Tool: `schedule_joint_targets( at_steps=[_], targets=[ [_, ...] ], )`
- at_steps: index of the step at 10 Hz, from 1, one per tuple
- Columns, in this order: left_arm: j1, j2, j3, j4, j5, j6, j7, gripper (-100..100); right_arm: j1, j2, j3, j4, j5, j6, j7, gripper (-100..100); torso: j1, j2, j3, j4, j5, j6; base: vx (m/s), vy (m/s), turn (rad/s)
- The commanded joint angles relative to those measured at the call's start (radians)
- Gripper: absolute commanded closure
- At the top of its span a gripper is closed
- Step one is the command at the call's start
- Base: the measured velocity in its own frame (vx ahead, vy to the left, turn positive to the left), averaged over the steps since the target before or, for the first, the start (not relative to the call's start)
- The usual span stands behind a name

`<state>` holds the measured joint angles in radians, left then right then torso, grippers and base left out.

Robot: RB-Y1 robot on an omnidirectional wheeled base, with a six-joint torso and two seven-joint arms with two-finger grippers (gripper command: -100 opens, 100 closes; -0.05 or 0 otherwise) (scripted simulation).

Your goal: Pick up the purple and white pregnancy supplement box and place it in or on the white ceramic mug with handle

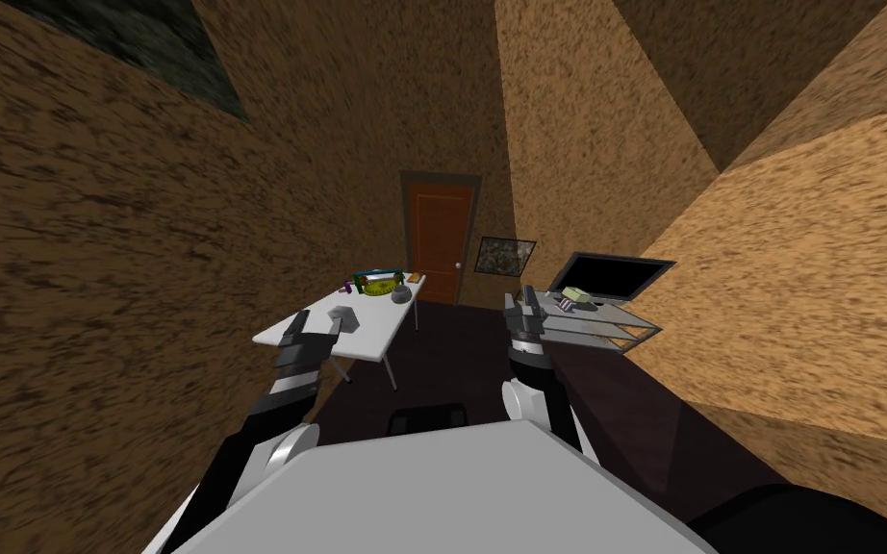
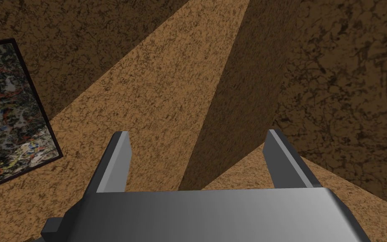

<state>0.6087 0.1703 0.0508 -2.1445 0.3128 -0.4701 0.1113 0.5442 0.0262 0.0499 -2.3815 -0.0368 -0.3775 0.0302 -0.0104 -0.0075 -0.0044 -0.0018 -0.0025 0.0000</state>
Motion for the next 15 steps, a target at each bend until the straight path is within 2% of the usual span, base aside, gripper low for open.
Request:
schedule_joint_targets(
  at_steps=[1, 3, 4, 6, 7, 9, 10, 12, 13, 15],
  targets=[
    [0.012, 0.005, 0.023, 0.031, 0.05, 0.006, 0.037, -100, 0.0, 0.0, 0.0, 0.0, 0.0, 0.0, 0.0, 0, 0.0, 0.0, 0.0, 0.0, 0.0, 0.0, 0.099, -0.207, 0.12],
    [0.03, 0.01, 0.057, 0.075, 0.114, 0.009, 0.086, -100, 0.0, 0.0, 0.0, 0.0, 0.0, 0.0, 0.0, 0, -0.005, -0.002, -0.001, 0.0, -0.001, 0.0, 0.154, -0.249, 0.118],
    [0.03, 0.01, 0.057, 0.075, 0.125, 0.009, 0.086, -100, 0.0, 0.0, 0.0, 0.0, 0.0, 0.0, 0.0, 0, -0.005, -0.004, -0.002, -0.001, -0.001, 0.0, 0.113, -0.166, 0.061],
    [0.044, 0.013, 0.094, 0.119, 0.189, 0.015, 0.136, -100, 0.0, 0.0, 0.0, 0.0, 0.0, 0.0, 0.0, 0, 0.0, 0.0, 0.0, 0.0, 0.0, 0.0, 0.103, -0.169, 0.102],
    [0.044, 0.013, 0.094, 0.119, 0.202, 0.015, 0.136, -100, 0.0, 0.0, 0.0, 0.0, 0.0, 0.0, 0.0, 0, 0.0, -0.001, -0.001, 0.0, 0.0, 0.0, 0.116, -0.141, 0.057],
    [0.051, 0.012, 0.133, 0.162, 0.268, 0.022, 0.183, -100, 0.0, 0.0, 0.0, 0.0, 0.0, 0.0, 0.0, 0, 0.001, -0.003, -0.002, -0.001, 0.0, 0.0, 0.153, -0.171, 0.101],
    [0.051, 0.012, 0.133, 0.162, 0.281, 0.022, 0.183, -100, 0.0, 0.0, 0.0, 0.0, 0.0, 0.0, 0.0, 0, 0.0, -0.005, -0.003, -0.001, 0.0, 0.0, 0.132, -0.133, 0.078],
    [0.052, 0.008, 0.174, 0.204, 0.348, 0.031, 0.227, -100, 0.0, 0.0, 0.0, 0.0, 0.0, 0.0, 0.0, 0, 0.003, -0.003, -0.002, -0.001, 0.001, 0.0, 0.148, -0.141, 0.139],
    [0.052, 0.008, 0.174, 0.204, 0.36, 0.031, 0.227, -100, 0.0, 0.0, 0.0, 0.0, 0.0, 0.0, 0.0, 0, 0.002, -0.005, -0.003, -0.001, 0.0, 0.0, 0.137, -0.115, 0.059],
    [0.046, 0.003, 0.215, 0.244, 0.429, 0.042, 0.265, -100, 0.0, 0.0, 0.0, 0.0, 0.0, 0.0, 0.0, 0, 0.005, -0.004, -0.002, -0.001, 0.001, 0.0, 0.149, -0.137, 0.116]
  ],
)
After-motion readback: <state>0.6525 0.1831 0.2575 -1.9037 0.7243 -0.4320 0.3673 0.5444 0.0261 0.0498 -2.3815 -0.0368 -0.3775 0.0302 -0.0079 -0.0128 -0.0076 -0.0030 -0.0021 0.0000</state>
